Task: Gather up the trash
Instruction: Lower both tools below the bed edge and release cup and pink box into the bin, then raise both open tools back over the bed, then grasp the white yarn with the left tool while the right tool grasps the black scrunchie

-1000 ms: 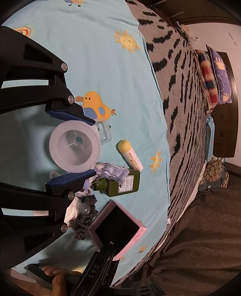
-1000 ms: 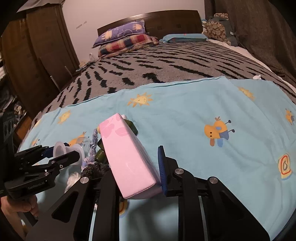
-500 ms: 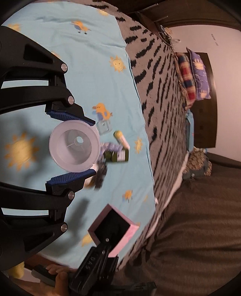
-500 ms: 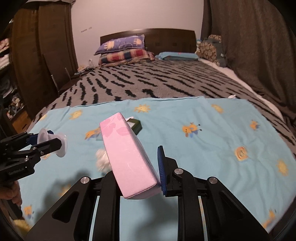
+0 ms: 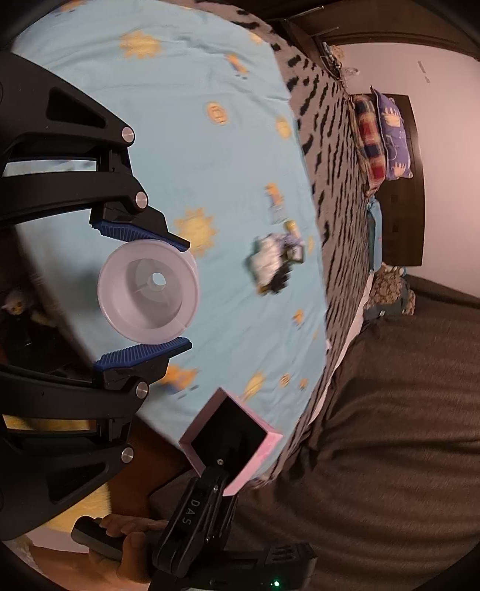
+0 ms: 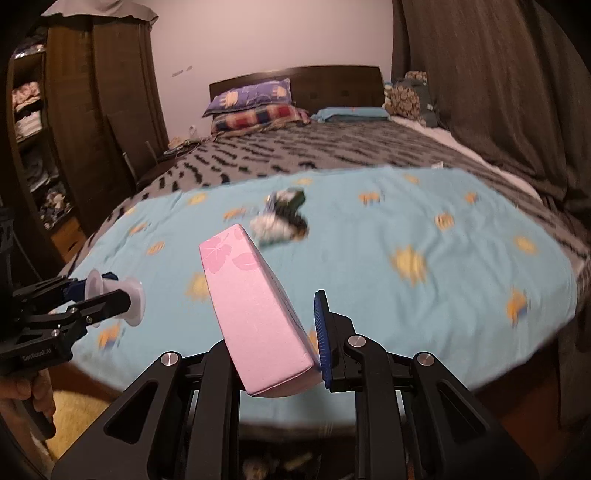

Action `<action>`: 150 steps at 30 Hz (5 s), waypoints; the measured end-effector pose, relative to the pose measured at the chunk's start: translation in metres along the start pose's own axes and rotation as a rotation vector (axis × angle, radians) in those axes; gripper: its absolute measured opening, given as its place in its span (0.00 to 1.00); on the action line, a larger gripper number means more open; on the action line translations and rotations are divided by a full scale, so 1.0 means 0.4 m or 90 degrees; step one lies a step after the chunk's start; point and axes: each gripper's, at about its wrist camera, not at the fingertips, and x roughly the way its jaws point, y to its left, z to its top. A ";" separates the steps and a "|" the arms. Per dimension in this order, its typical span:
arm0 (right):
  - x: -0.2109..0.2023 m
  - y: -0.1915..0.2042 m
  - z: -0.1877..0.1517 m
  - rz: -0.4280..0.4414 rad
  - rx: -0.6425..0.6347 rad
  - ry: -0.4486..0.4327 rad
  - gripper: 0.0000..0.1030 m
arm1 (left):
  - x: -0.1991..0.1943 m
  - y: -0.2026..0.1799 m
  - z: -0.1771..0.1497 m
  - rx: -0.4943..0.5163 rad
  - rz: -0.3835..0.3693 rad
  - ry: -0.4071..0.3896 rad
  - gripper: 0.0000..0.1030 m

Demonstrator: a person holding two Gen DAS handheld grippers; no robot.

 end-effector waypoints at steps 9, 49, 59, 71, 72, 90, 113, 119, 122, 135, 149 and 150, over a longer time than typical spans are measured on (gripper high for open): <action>-0.004 0.013 -0.250 0.002 0.026 0.086 0.19 | 0.026 -0.027 -0.244 -0.040 -0.031 0.084 0.44; 0.356 -0.038 -0.594 -0.023 0.146 0.348 0.57 | 0.401 -0.012 -0.652 -0.085 -0.022 0.401 0.66; 0.331 -0.029 -0.549 -0.006 0.151 0.338 0.83 | 0.310 -0.010 -0.568 -0.080 -0.004 0.339 0.79; 0.268 0.004 -0.470 0.023 0.154 0.297 0.85 | 0.243 -0.002 -0.493 -0.077 -0.014 0.303 0.79; 0.245 0.010 -0.444 0.021 0.142 0.278 0.85 | 0.226 -0.005 -0.475 -0.071 -0.013 0.292 0.79; 0.163 -0.028 0.011 0.001 0.049 0.051 0.96 | 0.116 0.099 -0.078 -0.034 0.072 0.105 0.92; 0.572 -0.005 0.302 0.069 0.031 0.081 0.61 | 0.437 0.207 0.159 -0.051 0.082 0.110 0.92; 0.635 0.001 0.314 0.080 0.021 0.106 0.26 | 0.468 0.213 0.181 -0.051 0.074 0.110 0.92; 0.630 -0.005 0.323 0.083 0.020 0.091 0.18 | 0.486 0.210 0.194 -0.049 0.068 0.110 0.92; 0.566 -0.105 0.356 0.039 0.024 0.051 0.15 | 0.598 0.157 0.274 -0.034 0.041 0.111 0.91; 0.507 -0.135 0.316 0.040 0.033 0.050 0.15 | 0.601 0.135 0.268 -0.036 0.020 0.127 0.50; 0.489 -0.129 0.313 0.038 0.031 0.046 0.15 | 0.583 0.128 0.266 -0.030 0.021 0.122 0.50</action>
